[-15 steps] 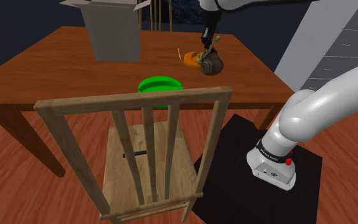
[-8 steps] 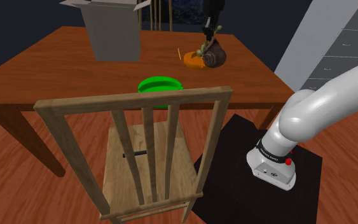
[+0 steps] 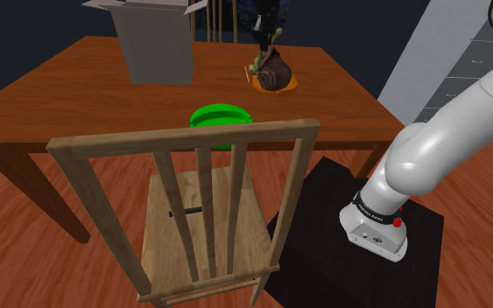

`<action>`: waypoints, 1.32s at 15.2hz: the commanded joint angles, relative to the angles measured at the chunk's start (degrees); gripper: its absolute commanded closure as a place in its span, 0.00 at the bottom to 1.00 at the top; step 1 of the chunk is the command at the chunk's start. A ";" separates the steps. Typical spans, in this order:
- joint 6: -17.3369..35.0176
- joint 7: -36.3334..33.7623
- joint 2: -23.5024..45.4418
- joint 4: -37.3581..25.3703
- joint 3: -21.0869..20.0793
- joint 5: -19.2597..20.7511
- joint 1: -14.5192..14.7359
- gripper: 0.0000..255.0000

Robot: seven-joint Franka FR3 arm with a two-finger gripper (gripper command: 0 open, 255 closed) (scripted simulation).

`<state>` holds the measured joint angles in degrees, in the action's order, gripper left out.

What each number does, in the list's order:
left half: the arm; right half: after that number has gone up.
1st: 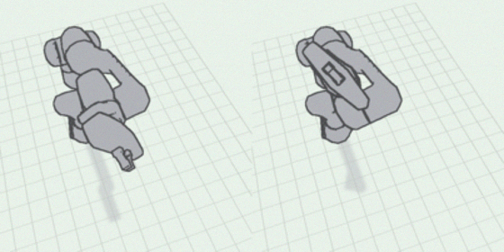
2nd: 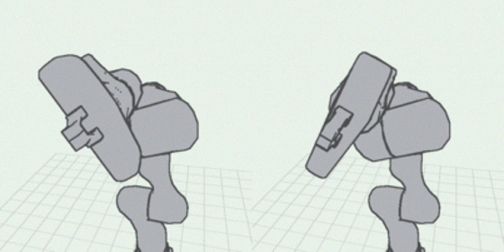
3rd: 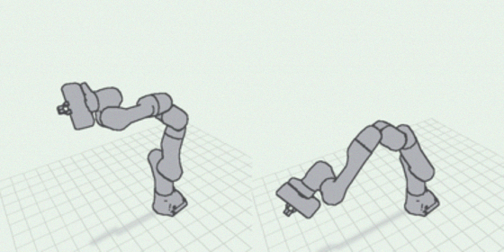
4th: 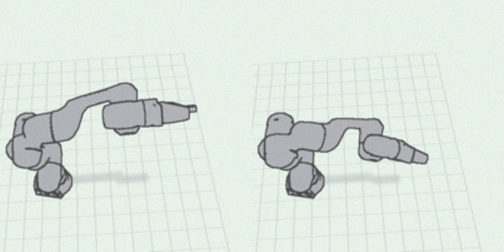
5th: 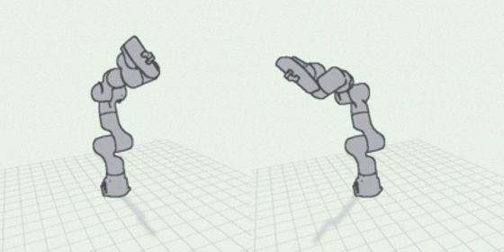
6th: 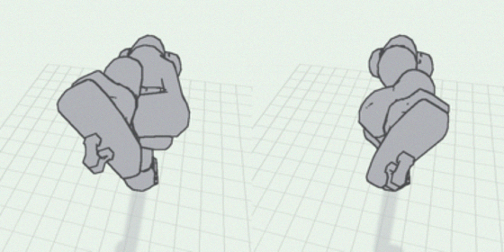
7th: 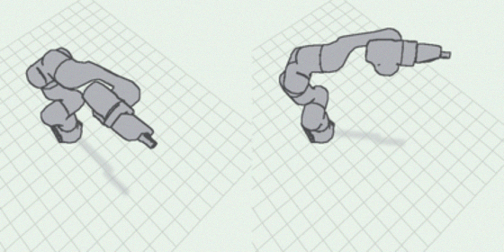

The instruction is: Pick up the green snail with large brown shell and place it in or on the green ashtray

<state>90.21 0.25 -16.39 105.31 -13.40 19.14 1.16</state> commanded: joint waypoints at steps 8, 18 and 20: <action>-10.71 -10.31 16.95 -22.43 -8.74 3.88 4.38 1.00; -18.84 -16.97 32.66 -41.72 -12.53 10.63 12.13 1.00; -16.76 -17.55 31.52 -38.53 -12.53 9.86 11.37 1.00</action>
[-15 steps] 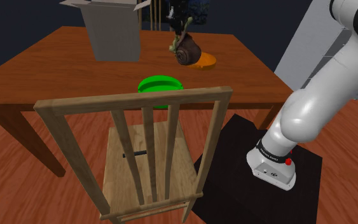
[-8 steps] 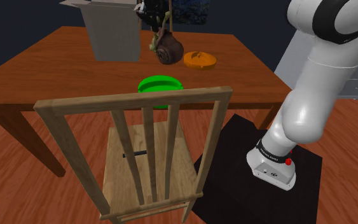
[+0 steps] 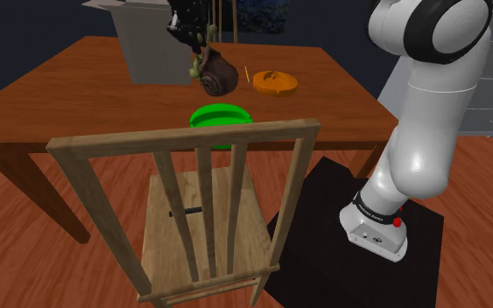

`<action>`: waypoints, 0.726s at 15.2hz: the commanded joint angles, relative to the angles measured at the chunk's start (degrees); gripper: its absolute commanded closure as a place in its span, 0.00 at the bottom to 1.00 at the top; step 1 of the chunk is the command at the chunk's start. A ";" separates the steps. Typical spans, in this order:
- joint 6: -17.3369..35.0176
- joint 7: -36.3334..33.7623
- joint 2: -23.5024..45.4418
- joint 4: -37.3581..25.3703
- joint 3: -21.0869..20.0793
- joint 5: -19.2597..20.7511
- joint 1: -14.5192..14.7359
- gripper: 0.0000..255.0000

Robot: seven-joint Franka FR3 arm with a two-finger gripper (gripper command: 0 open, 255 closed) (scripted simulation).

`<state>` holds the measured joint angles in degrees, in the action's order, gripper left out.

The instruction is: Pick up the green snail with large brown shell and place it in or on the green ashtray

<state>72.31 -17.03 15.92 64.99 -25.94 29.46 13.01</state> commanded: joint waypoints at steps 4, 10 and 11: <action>4.98 -1.32 -2.63 7.44 0.07 -1.65 -1.66 1.00; 10.22 -2.75 -4.55 14.59 0.23 -2.82 -2.85 1.00; 11.05 -2.98 -4.79 15.66 0.26 -2.95 -3.00 1.00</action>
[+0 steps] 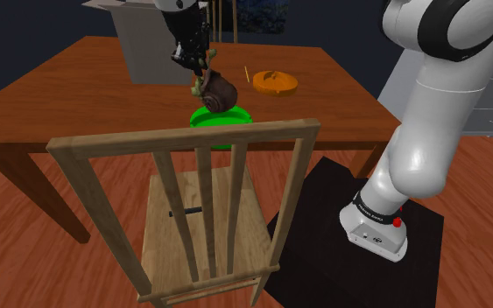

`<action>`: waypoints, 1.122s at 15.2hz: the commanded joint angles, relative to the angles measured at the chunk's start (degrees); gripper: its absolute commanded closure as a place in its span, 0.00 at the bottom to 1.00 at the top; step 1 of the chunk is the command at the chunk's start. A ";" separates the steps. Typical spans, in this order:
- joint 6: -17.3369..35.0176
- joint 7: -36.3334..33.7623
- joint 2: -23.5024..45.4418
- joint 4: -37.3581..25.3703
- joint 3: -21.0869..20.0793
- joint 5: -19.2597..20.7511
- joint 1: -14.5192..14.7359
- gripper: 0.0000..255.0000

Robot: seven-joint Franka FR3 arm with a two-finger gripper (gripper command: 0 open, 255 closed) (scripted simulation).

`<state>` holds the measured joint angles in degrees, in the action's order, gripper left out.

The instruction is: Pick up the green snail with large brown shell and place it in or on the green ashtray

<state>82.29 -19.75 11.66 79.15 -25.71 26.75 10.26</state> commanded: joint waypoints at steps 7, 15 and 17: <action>6.43 -1.86 -1.66 8.10 0.21 -0.81 -1.06 1.00; 6.42 -1.87 -1.65 8.09 0.11 -0.79 -1.15 1.00; 6.16 -1.70 -1.54 7.67 0.14 -0.73 -1.15 0.00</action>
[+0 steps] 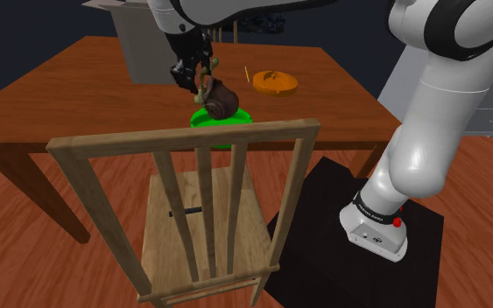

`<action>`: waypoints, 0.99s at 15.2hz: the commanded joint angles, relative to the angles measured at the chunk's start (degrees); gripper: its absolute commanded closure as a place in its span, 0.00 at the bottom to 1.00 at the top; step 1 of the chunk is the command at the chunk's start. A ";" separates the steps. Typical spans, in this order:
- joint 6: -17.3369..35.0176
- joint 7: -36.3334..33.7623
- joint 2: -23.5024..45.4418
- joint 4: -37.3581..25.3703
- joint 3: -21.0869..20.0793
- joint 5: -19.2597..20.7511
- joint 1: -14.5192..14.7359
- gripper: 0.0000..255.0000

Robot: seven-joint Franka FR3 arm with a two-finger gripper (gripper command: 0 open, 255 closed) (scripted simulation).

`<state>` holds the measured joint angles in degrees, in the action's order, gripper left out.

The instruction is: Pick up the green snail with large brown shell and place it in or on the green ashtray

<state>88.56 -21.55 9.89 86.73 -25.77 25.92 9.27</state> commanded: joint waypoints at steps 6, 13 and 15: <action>-4.15 0.03 1.50 -4.74 -0.39 0.60 1.14 0.00; -8.25 0.14 3.18 -10.08 -0.85 1.42 2.59 0.00; -8.25 0.14 3.18 -10.08 -0.85 1.42 2.59 0.00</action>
<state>80.34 -21.40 13.06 76.68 -26.62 27.34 11.86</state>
